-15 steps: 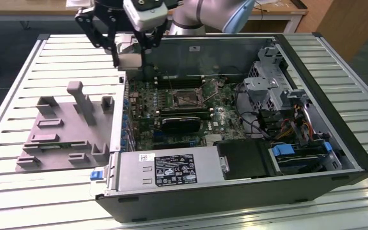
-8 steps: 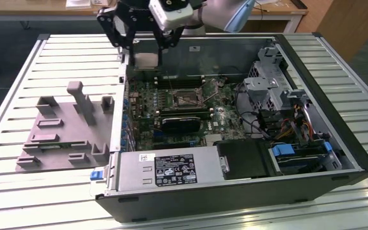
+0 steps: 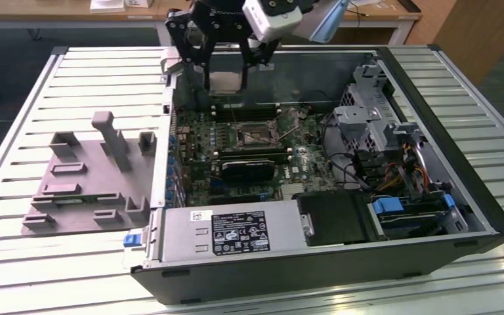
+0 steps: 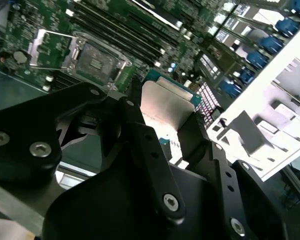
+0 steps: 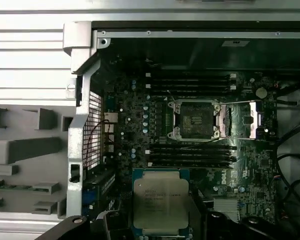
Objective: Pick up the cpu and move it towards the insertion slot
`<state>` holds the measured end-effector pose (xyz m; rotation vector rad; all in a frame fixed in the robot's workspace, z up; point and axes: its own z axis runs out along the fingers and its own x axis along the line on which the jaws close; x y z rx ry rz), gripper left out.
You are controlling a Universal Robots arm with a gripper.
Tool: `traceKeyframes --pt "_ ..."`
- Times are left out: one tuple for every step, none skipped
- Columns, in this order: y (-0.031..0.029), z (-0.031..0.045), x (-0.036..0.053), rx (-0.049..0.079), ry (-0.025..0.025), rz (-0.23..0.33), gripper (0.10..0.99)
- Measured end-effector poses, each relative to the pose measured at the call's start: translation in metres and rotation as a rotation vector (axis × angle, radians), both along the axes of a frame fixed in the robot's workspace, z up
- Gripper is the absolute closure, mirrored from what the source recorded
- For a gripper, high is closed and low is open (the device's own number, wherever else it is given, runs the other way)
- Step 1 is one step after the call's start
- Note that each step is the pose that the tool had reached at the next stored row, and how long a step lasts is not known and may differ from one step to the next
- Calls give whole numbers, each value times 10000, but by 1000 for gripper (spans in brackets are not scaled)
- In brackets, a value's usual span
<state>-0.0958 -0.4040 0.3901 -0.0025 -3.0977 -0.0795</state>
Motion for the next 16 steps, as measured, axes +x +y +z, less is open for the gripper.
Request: traceKeyframes --pt "0 0 40 0 11 -1 549" --pt "0 0 84 0 22 -1 549" --pt "0 0 123 0 31 0 549" --pt "0 0 160 0 41 0 549" --pt "0 0 197 -1 50 -1 549" --pt "0 0 232 -1 58 0 549" --pt "0 0 265 -1 64 1 549" --pt "1 0 296 -1 71 -1 549" --pt "1 0 325 0 76 -1 549" --pt "1 0 356 -1 82 0 549" --pt "1 0 386 -1 86 0 549" --pt "1 0 419 -1 92 0 549" --pt "1 1 450 -1 98 -1 549" --pt "1 0 480 -1 102 -1 549" --pt "1 0 509 -1 107 0 549" --pt "0 1 533 -2 111 0 549"
